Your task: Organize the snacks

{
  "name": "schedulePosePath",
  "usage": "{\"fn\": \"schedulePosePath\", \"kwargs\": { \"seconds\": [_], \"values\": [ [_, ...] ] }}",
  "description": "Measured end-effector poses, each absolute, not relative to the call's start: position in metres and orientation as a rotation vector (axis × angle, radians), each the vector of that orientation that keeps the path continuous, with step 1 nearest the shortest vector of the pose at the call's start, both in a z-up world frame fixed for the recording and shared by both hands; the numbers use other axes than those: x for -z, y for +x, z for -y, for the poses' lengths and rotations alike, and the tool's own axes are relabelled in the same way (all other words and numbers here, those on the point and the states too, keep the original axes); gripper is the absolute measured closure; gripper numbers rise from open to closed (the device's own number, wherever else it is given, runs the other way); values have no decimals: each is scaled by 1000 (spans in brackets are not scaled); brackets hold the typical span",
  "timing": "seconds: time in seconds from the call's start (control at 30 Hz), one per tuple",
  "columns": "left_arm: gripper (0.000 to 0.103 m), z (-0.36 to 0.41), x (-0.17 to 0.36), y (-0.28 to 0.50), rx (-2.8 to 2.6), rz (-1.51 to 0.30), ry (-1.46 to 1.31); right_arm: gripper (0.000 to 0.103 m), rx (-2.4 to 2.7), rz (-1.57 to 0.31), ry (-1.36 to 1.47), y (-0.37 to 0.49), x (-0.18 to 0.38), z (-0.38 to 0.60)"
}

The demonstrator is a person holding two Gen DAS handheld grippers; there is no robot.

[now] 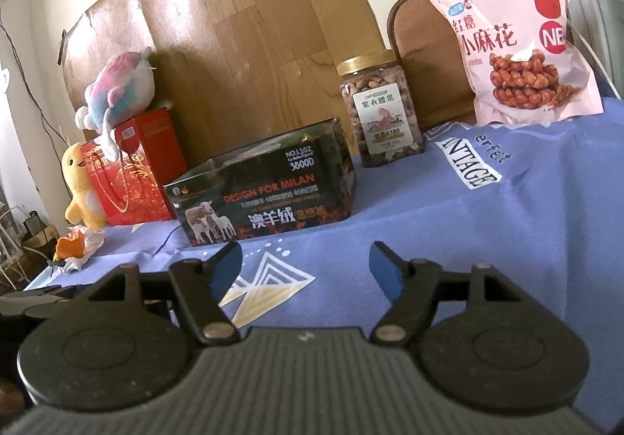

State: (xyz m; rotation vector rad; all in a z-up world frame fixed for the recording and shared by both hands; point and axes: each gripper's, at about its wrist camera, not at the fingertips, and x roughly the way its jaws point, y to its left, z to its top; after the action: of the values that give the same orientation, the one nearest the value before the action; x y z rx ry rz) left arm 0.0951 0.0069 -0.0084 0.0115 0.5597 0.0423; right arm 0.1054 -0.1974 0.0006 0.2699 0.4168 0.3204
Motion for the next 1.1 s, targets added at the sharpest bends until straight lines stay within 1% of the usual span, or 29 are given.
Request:
{"fn": "schedulePosePath", "kwargs": {
  "seconds": [0.1, 0.4, 0.5, 1.1],
  "values": [
    [5, -8, 9, 97, -49, -572, 10, 26, -328, -421, 276, 106, 0, 198],
    [5, -5, 12, 102, -58, -605, 29, 24, -355, -435, 298, 107, 1, 199],
    [0, -5, 12, 102, -67, -605, 33, 23, -358, -432, 304, 107, 1, 200],
    [0, -4, 8, 95, -82, -547, 43, 21, -366, -430, 325, 107, 2, 203]
  ]
}}
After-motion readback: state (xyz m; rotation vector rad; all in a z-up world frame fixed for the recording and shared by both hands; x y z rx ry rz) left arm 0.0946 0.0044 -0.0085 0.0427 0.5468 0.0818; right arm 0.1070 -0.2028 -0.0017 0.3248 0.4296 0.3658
